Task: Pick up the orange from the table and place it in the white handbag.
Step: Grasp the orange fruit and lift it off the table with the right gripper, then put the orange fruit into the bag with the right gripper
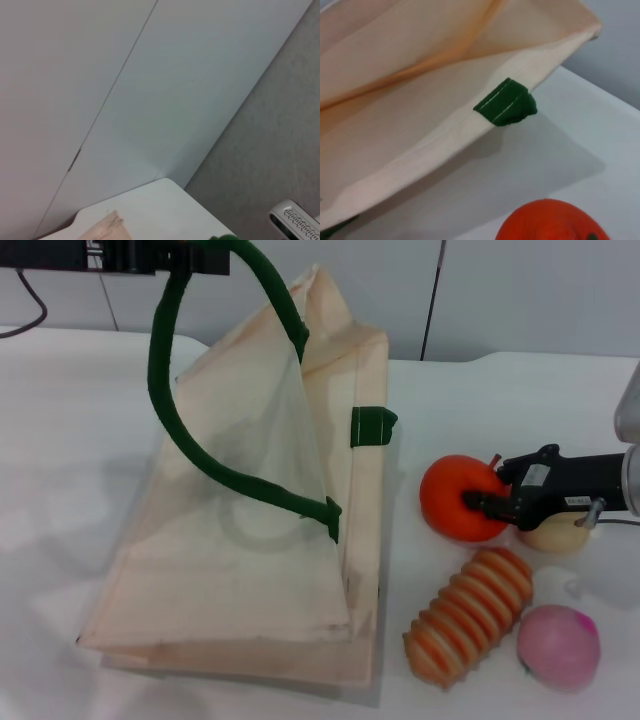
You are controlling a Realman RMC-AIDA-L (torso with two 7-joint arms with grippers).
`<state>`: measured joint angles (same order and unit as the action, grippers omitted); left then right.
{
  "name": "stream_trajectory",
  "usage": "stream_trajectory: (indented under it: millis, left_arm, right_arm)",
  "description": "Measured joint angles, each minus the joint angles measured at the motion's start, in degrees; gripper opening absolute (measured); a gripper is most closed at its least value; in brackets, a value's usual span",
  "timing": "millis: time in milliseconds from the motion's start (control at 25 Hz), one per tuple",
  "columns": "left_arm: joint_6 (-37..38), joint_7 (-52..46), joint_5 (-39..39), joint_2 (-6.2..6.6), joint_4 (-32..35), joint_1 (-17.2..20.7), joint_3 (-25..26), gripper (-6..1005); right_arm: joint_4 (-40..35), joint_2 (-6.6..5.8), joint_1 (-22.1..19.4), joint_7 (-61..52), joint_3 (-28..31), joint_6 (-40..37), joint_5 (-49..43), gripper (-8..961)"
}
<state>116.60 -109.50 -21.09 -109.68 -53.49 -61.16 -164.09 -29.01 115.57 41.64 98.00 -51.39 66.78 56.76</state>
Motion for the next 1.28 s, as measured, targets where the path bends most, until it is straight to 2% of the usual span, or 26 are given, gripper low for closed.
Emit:
stream_trajectory:
  millis: [360,760,1040,1280]
  left_arm:
    - [-0.1,0.0,0.0,0.00,0.0,0.4,0.0,127]
    - [-0.1,0.0,0.0,0.15,0.0,0.5,0.0,127]
    - [-0.1,0.0,-0.3,0.42,0.3,0.6,0.0,128]
    - [-0.2,-0.1,-1.9,0.60,0.4,0.6,0.0,128]
  right_arm:
    - [-1.9,0.01,-0.2,-0.6,1.3,1.4,1.2,271]
    - [-6.6,0.04,-1.5,-1.0,7.3,7.7,1.2,209]
    - [-11.8,0.29,-2.0,-0.4,11.9,17.8,1.8,151]
    - [-12.2,0.35,-0.3,-0.4,11.1,21.6,5.2,100]
